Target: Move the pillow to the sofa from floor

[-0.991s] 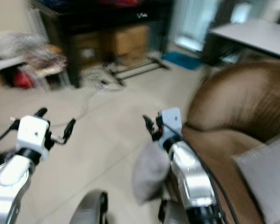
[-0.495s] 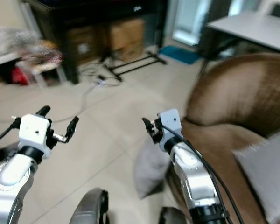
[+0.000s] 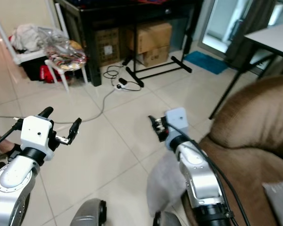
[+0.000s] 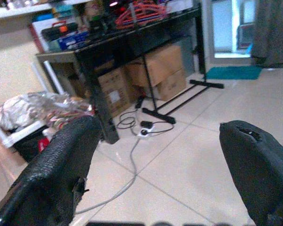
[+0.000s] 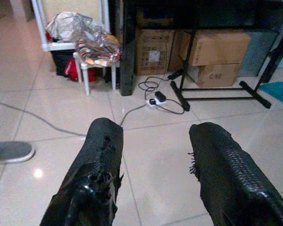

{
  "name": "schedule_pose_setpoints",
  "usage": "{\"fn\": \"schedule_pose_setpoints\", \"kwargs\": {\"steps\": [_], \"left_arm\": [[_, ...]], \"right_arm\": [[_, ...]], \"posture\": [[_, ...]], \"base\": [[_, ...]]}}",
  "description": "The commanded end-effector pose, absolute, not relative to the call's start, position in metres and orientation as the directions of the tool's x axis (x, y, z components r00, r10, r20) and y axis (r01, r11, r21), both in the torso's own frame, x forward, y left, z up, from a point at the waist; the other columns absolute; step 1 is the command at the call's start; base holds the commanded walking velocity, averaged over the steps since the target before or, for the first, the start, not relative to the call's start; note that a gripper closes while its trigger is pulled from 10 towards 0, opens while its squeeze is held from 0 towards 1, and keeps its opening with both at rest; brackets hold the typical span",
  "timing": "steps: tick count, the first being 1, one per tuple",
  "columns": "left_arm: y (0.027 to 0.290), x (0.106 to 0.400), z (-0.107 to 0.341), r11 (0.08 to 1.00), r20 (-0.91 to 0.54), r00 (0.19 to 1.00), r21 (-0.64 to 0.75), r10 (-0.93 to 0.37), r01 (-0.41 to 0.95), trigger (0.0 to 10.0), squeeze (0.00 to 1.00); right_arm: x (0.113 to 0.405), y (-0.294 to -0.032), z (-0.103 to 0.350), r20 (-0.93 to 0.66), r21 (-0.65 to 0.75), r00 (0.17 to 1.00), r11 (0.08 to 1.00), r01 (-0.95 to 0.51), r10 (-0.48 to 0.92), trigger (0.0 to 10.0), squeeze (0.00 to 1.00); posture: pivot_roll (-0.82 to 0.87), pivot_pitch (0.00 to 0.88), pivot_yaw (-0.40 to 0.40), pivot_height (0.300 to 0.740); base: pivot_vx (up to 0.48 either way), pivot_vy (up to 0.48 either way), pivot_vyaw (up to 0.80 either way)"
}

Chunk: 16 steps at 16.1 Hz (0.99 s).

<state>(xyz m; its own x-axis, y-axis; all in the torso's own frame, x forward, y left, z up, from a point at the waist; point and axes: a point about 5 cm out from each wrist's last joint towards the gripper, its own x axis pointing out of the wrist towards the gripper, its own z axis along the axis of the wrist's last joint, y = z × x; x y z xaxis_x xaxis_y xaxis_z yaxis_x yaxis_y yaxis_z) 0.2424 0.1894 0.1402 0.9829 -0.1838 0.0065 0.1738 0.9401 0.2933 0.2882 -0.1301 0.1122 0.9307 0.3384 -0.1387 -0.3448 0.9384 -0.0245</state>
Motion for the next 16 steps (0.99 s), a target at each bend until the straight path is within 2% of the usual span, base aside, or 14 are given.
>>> {"fn": "schedule_pose_setpoints", "kwargs": {"steps": [1, 6, 16], "left_arm": [[0.1919, 0.2437, 0.1422, 0.94, 0.011, 0.983, 0.296, -0.182, 0.171, 10.0, 0.0], [0.191, 0.2443, 0.1407, 0.933, 0.006, 0.983, 0.319, -0.181, 0.17, 10.0, 0.0], [0.1931, 0.2466, 0.1433, 0.946, 0.037, 0.989, 0.298, -0.144, 0.126, 10.0, 0.0]], "right_arm": [[0.289, -0.1263, 0.1142, -0.123, -0.02, 0.933, 0.939, -0.343, 0.338, 10.0, 0.0], [0.2884, -0.1322, 0.1131, -0.12, -0.007, 0.948, 0.954, -0.299, 0.296, 10.0, 0.0], [0.2865, -0.1347, 0.1116, -0.114, 0.018, 0.957, 0.964, -0.266, 0.266, 10.0, 0.0]], "posture": [[0.02, 0.0, -0.011, 0.651], [0.02, 0.0, -0.006, 0.651], [0.02, 0.0, 0.0, 0.551]], "base": [[0.274, 0.0, 0.0], [0.049, 0.0, 0.0], [0.0, 0.0, 0.0]]}}
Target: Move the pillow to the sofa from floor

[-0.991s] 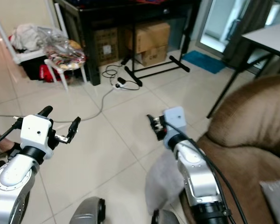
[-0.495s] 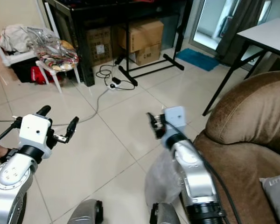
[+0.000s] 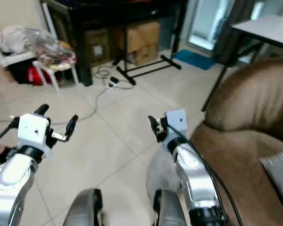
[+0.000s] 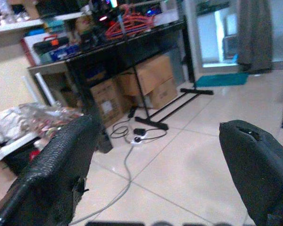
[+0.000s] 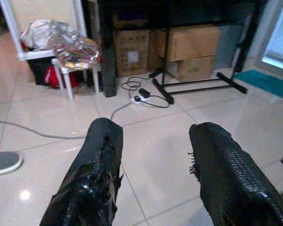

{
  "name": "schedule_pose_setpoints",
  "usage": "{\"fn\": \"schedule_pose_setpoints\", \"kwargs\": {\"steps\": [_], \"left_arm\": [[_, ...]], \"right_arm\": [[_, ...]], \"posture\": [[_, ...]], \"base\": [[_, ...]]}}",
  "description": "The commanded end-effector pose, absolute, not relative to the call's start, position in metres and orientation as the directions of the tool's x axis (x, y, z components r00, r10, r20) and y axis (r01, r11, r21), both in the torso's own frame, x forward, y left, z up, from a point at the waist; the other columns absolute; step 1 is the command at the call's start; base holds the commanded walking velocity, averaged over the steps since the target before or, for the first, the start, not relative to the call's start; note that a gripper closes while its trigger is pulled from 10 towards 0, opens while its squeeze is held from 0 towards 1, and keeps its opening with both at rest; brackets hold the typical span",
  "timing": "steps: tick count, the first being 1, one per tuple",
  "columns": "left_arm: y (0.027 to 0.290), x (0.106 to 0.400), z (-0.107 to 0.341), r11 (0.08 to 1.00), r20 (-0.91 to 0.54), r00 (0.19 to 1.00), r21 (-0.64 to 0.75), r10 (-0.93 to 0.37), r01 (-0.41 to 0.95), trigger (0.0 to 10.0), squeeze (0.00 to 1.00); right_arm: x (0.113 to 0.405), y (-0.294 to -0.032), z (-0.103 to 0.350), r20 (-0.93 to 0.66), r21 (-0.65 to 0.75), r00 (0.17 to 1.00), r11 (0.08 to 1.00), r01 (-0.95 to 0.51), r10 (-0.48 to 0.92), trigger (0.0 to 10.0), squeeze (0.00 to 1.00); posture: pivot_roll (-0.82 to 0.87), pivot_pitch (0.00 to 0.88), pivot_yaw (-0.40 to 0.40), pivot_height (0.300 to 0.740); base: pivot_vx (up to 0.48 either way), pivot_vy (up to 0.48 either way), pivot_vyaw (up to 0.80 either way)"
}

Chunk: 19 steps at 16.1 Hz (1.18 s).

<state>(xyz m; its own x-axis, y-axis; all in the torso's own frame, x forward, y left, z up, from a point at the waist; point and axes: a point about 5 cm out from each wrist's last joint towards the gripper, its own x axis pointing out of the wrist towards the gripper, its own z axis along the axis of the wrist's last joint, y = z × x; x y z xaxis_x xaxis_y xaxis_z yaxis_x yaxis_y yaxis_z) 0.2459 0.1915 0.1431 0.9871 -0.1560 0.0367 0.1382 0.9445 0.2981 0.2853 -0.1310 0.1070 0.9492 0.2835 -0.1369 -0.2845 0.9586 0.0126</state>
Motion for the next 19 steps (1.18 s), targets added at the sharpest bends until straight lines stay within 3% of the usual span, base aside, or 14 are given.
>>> {"fn": "schedule_pose_setpoints", "kwargs": {"steps": [1, 6, 9, 12, 19], "left_arm": [[0.193, 0.247, 0.143, 0.946, 0.038, 0.989, 0.299, -0.143, 0.125, 10.0, 0.0], [0.195, 0.247, 0.145, 0.952, 0.047, 0.99, 0.283, -0.137, 0.118, 10.0, 0.0], [0.194, 0.247, 0.145, 0.955, 0.048, 0.99, 0.274, -0.136, 0.118, 10.0, 0.0], [0.194, 0.247, 0.144, 0.956, 0.047, 0.99, 0.271, -0.134, 0.117, 10.0, 0.0], [0.194, 0.246, 0.143, 0.956, 0.043, 0.99, 0.27, -0.135, 0.118, 10.0, 0.0]], "right_arm": [[0.287, -0.135, 0.112, -0.117, 0.018, 0.957, 0.964, -0.264, 0.264, 10.0, 0.0], [0.288, -0.132, 0.112, -0.119, 0.004, 0.953, 0.96, -0.281, 0.279, 10.0, 0.0], [0.289, -0.131, 0.111, -0.132, -0.002, 0.95, 0.958, -0.287, 0.284, 10.0, 0.0], [0.29, -0.13, 0.112, -0.128, -0.003, 0.948, 0.955, -0.295, 0.292, 10.0, 0.0], [0.289, -0.124, 0.113, -0.121, -0.063, 0.928, 0.93, -0.361, 0.352, 10.0, 0.0]], "posture": [[0.02, 0.0, 0.0, 0.551], [0.02, 0.0, -0.005, 0.551], [0.02, 0.0, -0.008, 0.551], [0.02, 0.0, -0.011, 0.551], [0.02, 0.0, -0.015, 0.551]], "base": [[0.0, 0.0, 0.0], [0.0, 0.0, 0.0], [0.309, 0.0, 0.0], [0.346, 0.0, -0.76], [0.334, 0.0, 0.0]]}}
